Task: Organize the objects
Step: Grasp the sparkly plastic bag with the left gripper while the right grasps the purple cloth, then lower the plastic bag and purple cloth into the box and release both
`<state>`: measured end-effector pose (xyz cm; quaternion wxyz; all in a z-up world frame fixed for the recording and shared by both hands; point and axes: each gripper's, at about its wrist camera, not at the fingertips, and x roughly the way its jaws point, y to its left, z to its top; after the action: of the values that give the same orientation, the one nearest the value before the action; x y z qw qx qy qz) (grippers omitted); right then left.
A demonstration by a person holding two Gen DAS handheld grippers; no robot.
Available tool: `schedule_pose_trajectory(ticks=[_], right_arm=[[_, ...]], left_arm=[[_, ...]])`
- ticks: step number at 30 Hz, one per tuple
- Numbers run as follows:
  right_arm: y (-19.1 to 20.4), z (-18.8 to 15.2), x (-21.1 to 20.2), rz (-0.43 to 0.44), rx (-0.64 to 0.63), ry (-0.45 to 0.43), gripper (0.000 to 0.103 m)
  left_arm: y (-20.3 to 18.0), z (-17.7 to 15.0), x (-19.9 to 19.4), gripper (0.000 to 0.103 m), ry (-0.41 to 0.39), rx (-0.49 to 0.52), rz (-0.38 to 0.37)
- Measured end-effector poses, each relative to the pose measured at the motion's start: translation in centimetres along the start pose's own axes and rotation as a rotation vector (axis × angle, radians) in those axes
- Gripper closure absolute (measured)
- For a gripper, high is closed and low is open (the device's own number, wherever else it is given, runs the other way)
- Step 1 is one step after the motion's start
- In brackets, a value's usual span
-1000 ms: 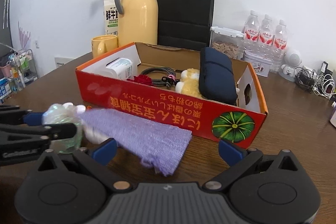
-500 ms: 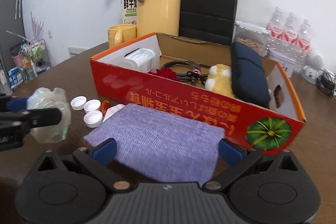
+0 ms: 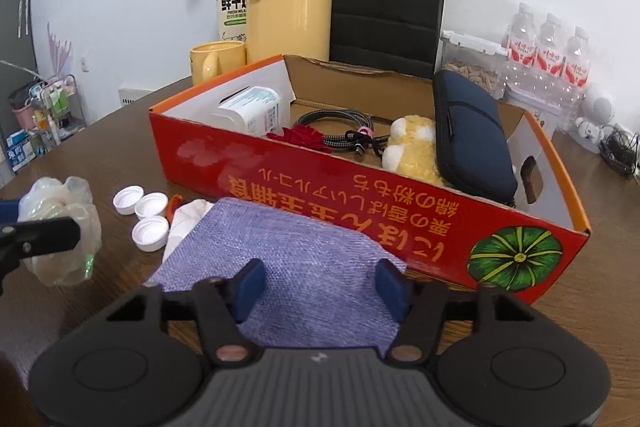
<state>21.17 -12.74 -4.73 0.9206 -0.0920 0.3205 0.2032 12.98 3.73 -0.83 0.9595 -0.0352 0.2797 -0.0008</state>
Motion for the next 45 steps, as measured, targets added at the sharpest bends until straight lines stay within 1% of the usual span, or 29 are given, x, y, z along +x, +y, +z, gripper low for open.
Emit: schedule_pose_trajectory(ticks=[1,2,3,4,6,8,11,19,24,29,35,39,45], right_arm=[[0.1,-0.1,-0.2,-0.003,-0.008,-0.01,0.059],[0.3,-0.1,-0.4,-0.005,-0.017,-0.021,0.069],[0.4,-0.1,-0.6,-0.005,-0.023,-0.031,0.075],[0.5,-0.1,-0.8,-0.001,-0.024,-0.035,0.084],[0.6,-0.2,-1.3,0.002,-0.028,-0.052,0.086],[0.5,-0.2,-1.9,0.019,-0.014,-0.067,0.09],[0.3,-0.1,-3.2,0.052,0.013,-0.098,0.093],[0.3,1.2,-6.5,0.106,0.026,-0.179,0.094],[0.0,2.5,-7.6,0.124,0.037,-0.223,0.094],[-0.6,4.6,-7.5,0.122,0.054,-0.261,0.094],[-2.0,7.9,-5.9,0.103,0.085,-0.3,0.094],[-3.0,10.0,-3.5,0.092,0.117,-0.303,0.094],[-4.4,12.1,0.8,0.079,0.17,-0.285,0.094]], left_arm=[[0.0,0.0,0.0,0.06,0.0,0.0,-0.001],[0.0,0.0,0.0,0.06,-0.001,0.0,-0.001],[0.0,0.0,-0.1,0.06,-0.001,0.0,-0.001],[0.0,0.0,-0.1,0.06,-0.003,0.001,-0.001],[0.0,0.1,-0.3,0.06,-0.006,0.002,0.001],[0.0,0.2,-0.5,0.06,-0.012,0.004,0.002],[-0.1,0.5,-0.9,0.06,-0.025,0.008,0.002],[-0.8,2.0,-1.8,0.06,-0.072,0.024,-0.01],[-1.6,3.8,-1.7,0.06,-0.112,0.035,-0.024],[-2.6,6.4,-0.5,0.06,-0.155,0.039,-0.038],[-3.5,9.8,2.4,0.06,-0.188,0.027,-0.054],[-3.7,11.5,4.9,0.06,-0.191,0.013,-0.058],[-3.4,14.1,9.4,0.06,-0.177,-0.017,-0.064]])
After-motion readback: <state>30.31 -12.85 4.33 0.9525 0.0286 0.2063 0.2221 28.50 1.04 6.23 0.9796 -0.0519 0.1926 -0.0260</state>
